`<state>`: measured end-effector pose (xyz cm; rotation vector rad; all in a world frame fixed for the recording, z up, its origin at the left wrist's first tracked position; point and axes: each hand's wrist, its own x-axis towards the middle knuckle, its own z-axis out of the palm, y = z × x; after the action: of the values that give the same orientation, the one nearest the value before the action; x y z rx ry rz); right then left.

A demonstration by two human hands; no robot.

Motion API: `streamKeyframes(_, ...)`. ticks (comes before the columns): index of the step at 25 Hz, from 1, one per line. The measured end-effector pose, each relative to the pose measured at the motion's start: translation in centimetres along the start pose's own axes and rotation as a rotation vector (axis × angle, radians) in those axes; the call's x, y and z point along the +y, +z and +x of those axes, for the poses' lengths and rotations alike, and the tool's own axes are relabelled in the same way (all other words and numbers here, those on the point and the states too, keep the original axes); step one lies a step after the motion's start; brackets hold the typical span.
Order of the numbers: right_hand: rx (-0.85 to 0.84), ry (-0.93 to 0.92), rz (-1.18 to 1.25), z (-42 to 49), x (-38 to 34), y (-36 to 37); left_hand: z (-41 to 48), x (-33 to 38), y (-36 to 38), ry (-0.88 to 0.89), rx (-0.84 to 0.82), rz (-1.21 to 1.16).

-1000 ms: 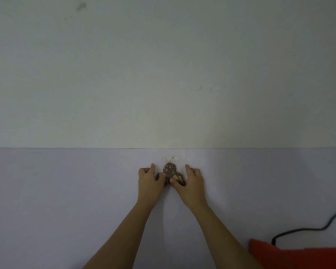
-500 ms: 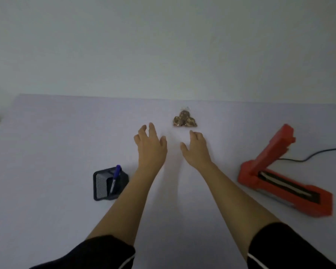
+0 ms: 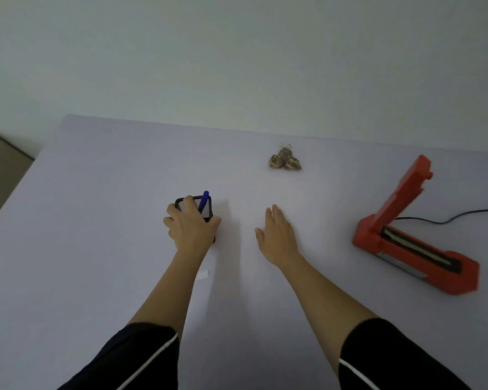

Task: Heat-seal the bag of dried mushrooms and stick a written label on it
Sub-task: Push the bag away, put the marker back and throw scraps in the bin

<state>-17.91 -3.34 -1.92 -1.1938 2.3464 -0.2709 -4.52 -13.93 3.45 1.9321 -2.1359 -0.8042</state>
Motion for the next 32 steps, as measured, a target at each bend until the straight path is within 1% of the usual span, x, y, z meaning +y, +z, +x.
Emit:
streamKeyframes(2,0.022,0.023,-0.031,1.5,0.8,-0.7,1.7,2.8,0.4,0.066,0.015,-0.04)
streamKeyframes(5,-0.002,0.059,-0.056,4.0,2.0,-1.2,5.7,8.0,1.6,0.155,0.009,-0.081)
streamKeyframes(9,-0.058,0.073,-0.071,5.7,2.8,0.3,11.5,13.6,4.4,0.2,0.004,-0.069)
streamKeyframes(11,-0.029,0.083,-0.035,5.9,3.3,1.9,14.0,15.6,6.2,0.229,0.001,-0.051)
streamKeyframes(14,0.118,0.086,-0.065,5.8,3.7,3.6,16.8,17.6,8.3,0.27,0.014,-0.041)
streamKeyframes(18,0.148,0.084,-0.116,6.0,4.0,3.9,18.8,19.5,9.5,0.297,0.035,-0.018)
streamKeyframes(22,0.157,0.098,-0.119,6.0,3.9,4.1,18.0,19.7,9.2,0.292,-0.008,-0.051)
streamKeyframes(24,0.136,0.113,-0.125,6.1,3.7,3.5,16.3,18.5,8.2,0.285,0.001,-0.138)
streamKeyframes(26,-0.001,0.116,-0.126,5.7,3.2,2.6,13.5,15.3,6.9,0.33,-0.006,-0.237)
streamKeyframes(28,-0.068,0.091,-0.143,3.9,2.4,2.8,9.9,9.7,5.7,0.401,-0.05,-0.226)
streamKeyframes(29,-0.079,0.07,-0.147,2.7,1.9,3.2,7.9,6.2,5.1,0.4,-0.082,-0.197)
streamKeyframes(32,-0.083,0.032,-0.173,-2.5,-0.7,5.4,2.4,-4.3,3.4,0.298,-0.139,-0.095)
